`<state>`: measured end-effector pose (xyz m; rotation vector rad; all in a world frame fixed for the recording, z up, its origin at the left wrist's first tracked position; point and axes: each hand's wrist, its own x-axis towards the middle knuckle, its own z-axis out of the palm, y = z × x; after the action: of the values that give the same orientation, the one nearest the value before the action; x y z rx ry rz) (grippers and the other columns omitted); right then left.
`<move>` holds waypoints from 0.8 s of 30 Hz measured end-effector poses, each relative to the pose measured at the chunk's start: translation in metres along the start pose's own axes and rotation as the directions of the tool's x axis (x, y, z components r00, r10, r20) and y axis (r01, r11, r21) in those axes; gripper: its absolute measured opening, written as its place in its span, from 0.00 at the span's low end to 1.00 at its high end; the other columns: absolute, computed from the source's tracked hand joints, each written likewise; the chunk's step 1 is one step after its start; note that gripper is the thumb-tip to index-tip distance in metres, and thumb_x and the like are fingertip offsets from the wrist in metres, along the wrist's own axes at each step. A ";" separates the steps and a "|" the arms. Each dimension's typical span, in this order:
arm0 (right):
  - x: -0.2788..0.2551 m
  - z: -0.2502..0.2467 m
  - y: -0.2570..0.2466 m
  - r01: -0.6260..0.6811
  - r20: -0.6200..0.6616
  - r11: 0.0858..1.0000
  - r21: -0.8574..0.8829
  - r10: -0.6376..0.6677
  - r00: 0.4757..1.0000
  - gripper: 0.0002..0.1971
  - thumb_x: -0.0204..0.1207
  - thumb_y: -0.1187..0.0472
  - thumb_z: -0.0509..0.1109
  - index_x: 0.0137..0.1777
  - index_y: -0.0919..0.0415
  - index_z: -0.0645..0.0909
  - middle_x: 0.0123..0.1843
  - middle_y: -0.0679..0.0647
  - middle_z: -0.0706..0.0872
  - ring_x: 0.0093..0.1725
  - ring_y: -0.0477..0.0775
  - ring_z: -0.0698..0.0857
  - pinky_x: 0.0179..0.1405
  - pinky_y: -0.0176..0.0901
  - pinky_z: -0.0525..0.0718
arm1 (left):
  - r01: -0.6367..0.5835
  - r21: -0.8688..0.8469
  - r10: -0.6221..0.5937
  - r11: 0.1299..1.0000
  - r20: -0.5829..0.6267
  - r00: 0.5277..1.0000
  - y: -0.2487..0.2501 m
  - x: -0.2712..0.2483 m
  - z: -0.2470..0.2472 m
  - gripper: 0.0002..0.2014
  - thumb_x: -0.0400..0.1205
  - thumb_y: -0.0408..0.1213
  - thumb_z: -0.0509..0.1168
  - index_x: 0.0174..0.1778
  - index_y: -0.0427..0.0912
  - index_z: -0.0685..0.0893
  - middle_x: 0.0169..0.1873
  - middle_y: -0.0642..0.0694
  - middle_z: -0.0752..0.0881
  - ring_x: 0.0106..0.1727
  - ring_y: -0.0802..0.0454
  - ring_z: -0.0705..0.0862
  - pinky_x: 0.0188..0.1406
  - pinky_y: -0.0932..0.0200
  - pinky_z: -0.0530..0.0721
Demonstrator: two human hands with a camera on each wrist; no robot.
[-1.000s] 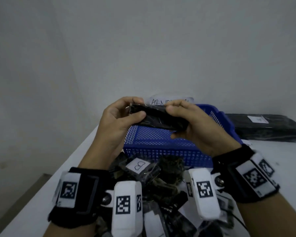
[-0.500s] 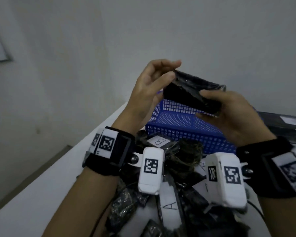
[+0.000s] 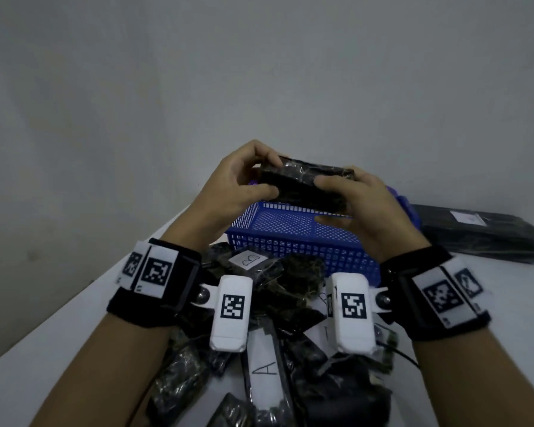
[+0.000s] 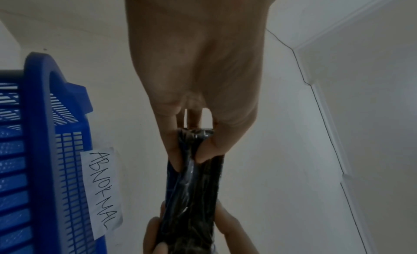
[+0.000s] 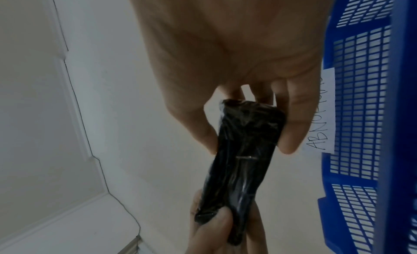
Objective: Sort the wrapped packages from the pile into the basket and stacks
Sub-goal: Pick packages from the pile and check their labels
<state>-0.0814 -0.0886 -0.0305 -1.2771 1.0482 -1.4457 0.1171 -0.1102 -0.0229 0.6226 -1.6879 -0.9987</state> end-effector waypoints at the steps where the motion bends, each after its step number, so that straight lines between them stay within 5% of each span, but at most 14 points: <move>1: 0.000 -0.001 0.001 0.016 -0.014 1.000 0.004 -0.016 1.000 0.06 0.77 0.64 0.77 0.47 0.59 0.81 0.58 0.62 0.88 0.52 0.55 0.91 0.40 0.46 0.91 | 0.005 -0.019 -0.005 1.000 0.001 1.000 0.001 -0.001 0.002 0.12 0.75 0.27 0.67 0.51 0.44 0.79 0.62 0.40 0.84 0.59 0.44 0.85 0.56 0.47 0.86; 4: -0.001 -0.002 -0.001 0.105 -0.028 0.994 -0.011 -0.106 0.994 0.14 0.72 0.77 0.73 0.35 0.58 0.77 0.47 0.55 0.88 0.45 0.53 0.89 0.40 0.44 0.89 | 0.080 -0.081 -0.087 0.993 -0.085 0.993 0.000 0.000 0.004 0.12 0.79 0.41 0.67 0.58 0.47 0.79 0.65 0.37 0.84 0.58 0.49 0.87 0.54 0.52 0.89; 7: 0.000 -0.002 0.001 0.209 -0.041 0.975 -0.072 -0.213 0.976 0.18 0.65 0.83 0.72 0.29 0.57 0.78 0.50 0.54 0.87 0.49 0.52 0.88 0.46 0.46 0.89 | 0.152 0.125 -0.145 0.980 -0.064 0.987 -0.006 0.001 0.001 0.11 0.81 0.37 0.72 0.58 0.45 0.81 0.57 0.43 0.88 0.54 0.47 0.89 0.60 0.44 0.88; 10: 0.001 -0.002 0.004 0.288 0.001 0.933 -0.214 -0.295 0.956 0.15 0.69 0.77 0.77 0.41 0.55 0.81 0.56 0.51 0.87 0.54 0.48 0.88 0.55 0.49 0.90 | 0.124 0.224 -0.124 0.967 -0.013 0.992 -0.010 0.001 -0.004 0.11 0.80 0.32 0.73 0.56 0.44 0.82 0.52 0.47 0.89 0.48 0.51 0.89 0.52 0.47 0.90; 14: 0.001 -0.002 0.006 0.076 0.057 0.992 -0.103 -0.070 0.996 0.22 0.75 0.53 0.78 0.68 0.53 0.78 0.62 0.50 0.85 0.60 0.51 0.89 0.51 0.52 0.92 | 0.046 0.198 -0.047 0.979 0.000 0.999 -0.009 0.001 -0.011 0.19 0.76 0.24 0.75 0.57 0.45 0.79 0.57 0.52 0.87 0.53 0.50 0.88 0.53 0.57 0.87; 19: 0.001 0.005 0.011 0.095 -0.088 0.995 -0.044 -0.098 0.991 0.05 0.81 0.67 0.73 0.52 0.57 0.82 0.52 0.57 0.87 0.48 0.53 0.89 0.34 0.43 0.90 | 0.021 0.115 -0.025 0.993 0.035 0.999 -0.010 -0.001 -0.010 0.18 0.78 0.34 0.72 0.63 0.46 0.80 0.62 0.46 0.85 0.60 0.48 0.87 0.60 0.55 0.86; 24: 0.001 0.002 0.006 0.266 -0.017 0.956 -0.119 -0.270 0.963 0.08 0.79 0.66 0.75 0.54 0.57 0.82 0.53 0.56 0.88 0.48 0.51 0.92 0.40 0.44 0.91 | 0.193 0.010 -0.192 0.981 -0.022 0.981 -0.013 0.005 -0.007 0.11 0.88 0.31 0.58 0.60 0.28 0.79 0.42 0.45 0.83 0.43 0.54 0.88 0.47 0.49 0.92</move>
<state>-0.0789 -0.0907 -0.0361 -1.5307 1.0224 -1.6329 0.1212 -0.1229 -0.0301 0.8137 -1.6389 -1.1148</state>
